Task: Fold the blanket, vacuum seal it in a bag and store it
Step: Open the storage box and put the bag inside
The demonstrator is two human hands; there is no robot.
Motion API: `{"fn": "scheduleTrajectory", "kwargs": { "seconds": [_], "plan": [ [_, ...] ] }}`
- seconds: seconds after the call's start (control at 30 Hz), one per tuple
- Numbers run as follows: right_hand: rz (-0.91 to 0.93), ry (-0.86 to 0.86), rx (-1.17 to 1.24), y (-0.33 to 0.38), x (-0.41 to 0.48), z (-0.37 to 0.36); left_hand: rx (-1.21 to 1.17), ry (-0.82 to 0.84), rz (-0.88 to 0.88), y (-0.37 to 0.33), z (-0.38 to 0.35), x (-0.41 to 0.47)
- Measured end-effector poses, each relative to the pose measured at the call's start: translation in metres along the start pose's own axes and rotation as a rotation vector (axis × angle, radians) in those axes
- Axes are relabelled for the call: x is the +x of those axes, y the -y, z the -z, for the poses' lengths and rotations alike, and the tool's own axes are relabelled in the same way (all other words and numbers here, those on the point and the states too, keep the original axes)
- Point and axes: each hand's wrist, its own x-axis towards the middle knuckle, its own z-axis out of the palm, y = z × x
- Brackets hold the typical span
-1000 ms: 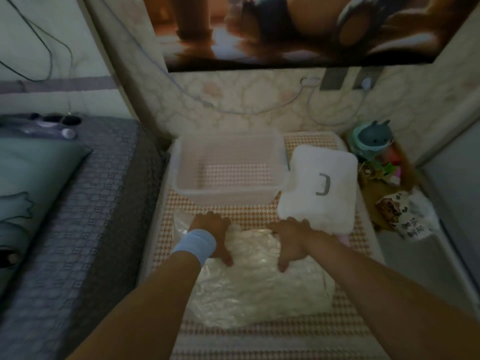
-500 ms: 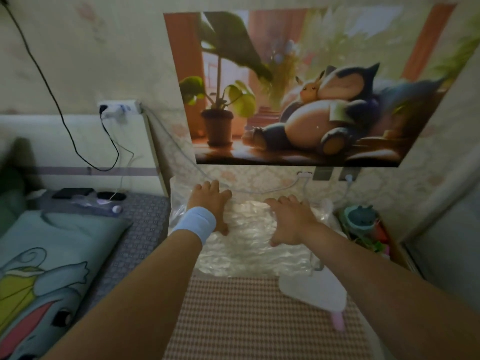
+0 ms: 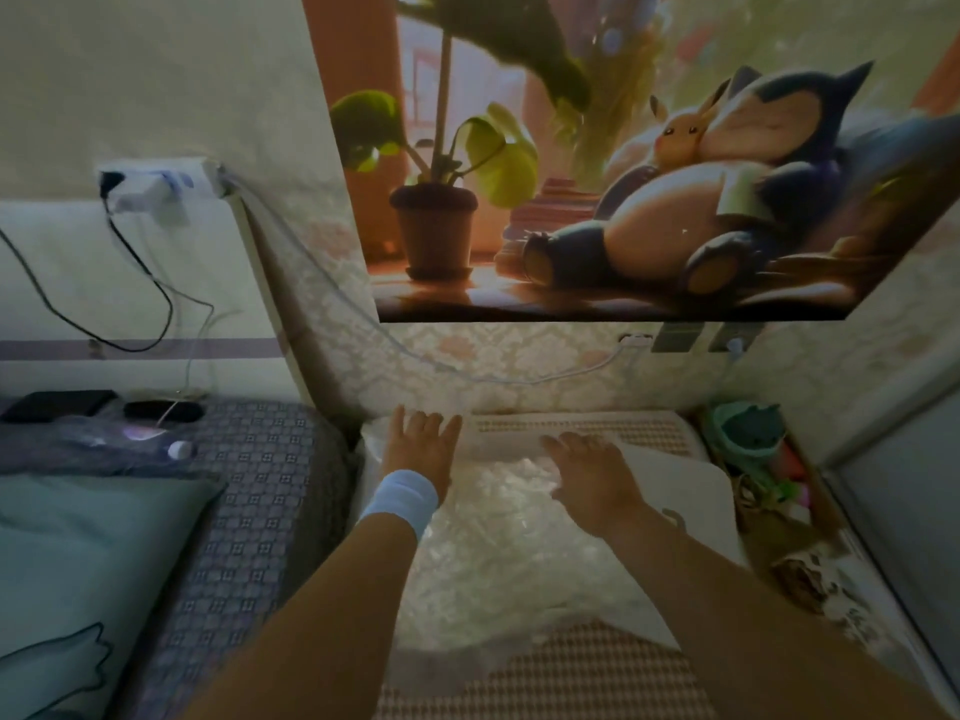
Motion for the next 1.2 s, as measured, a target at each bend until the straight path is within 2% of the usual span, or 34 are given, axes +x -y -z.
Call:
{"fn": "scheduleTrajectory", "kwargs": {
  "seconds": [0.13, 0.23, 0.33, 0.4, 0.47, 0.67, 0.7, 0.77, 0.83, 0.87, 0.93, 1.07, 1.13, 1.2],
  "plan": [
    [-0.075, 0.163, 0.131, 0.003, 0.007, -0.038, -0.192, 0.224, -0.061, 0.003, -0.051, 0.011],
    [-0.046, 0.29, 0.225, 0.005, 0.002, -0.067, -0.322, 0.493, -0.109, -0.005, -0.09, 0.009],
    [-0.032, 0.357, 0.108, 0.005, 0.007, -0.084, -0.339, 0.681, -0.152, -0.015, -0.113, 0.013],
    [0.021, 0.378, -0.011, 0.005, 0.012, -0.095, -0.275, 0.722, -0.179, -0.021, -0.118, 0.015],
    [0.046, 0.368, -0.033, 0.004, 0.018, -0.106, -0.251, 0.737, -0.182, -0.028, -0.124, 0.018],
    [0.079, 0.326, -0.058, -0.009, 0.023, -0.11, -0.361, 0.549, -0.081, -0.029, -0.138, 0.012],
    [0.079, 0.325, -0.051, -0.01, 0.023, -0.108, -0.394, 0.515, 0.002, -0.026, -0.138, 0.007],
    [0.075, 0.341, -0.031, -0.01, 0.024, -0.106, -0.511, 0.471, 0.285, -0.018, -0.137, 0.0],
    [0.069, 0.334, -0.027, -0.006, 0.024, -0.107, -0.738, 0.451, 0.6, -0.008, -0.137, -0.002],
    [0.073, 0.323, -0.039, -0.005, 0.022, -0.107, -0.844, 0.46, 0.67, -0.002, -0.136, -0.002],
    [0.095, 0.306, -0.061, -0.004, 0.015, -0.109, -0.907, 0.436, 0.692, 0.008, -0.131, -0.003],
    [0.086, 0.322, -0.039, -0.012, 0.003, -0.104, -1.096, 0.267, 0.74, 0.02, -0.124, -0.002],
    [0.031, 0.304, 0.052, -0.015, 0.005, -0.099, -1.226, 0.121, 0.719, 0.02, -0.11, 0.003],
    [0.0, 0.286, 0.14, -0.018, 0.009, -0.09, -1.24, -0.042, 0.676, 0.023, -0.093, 0.02]
  ]
}}
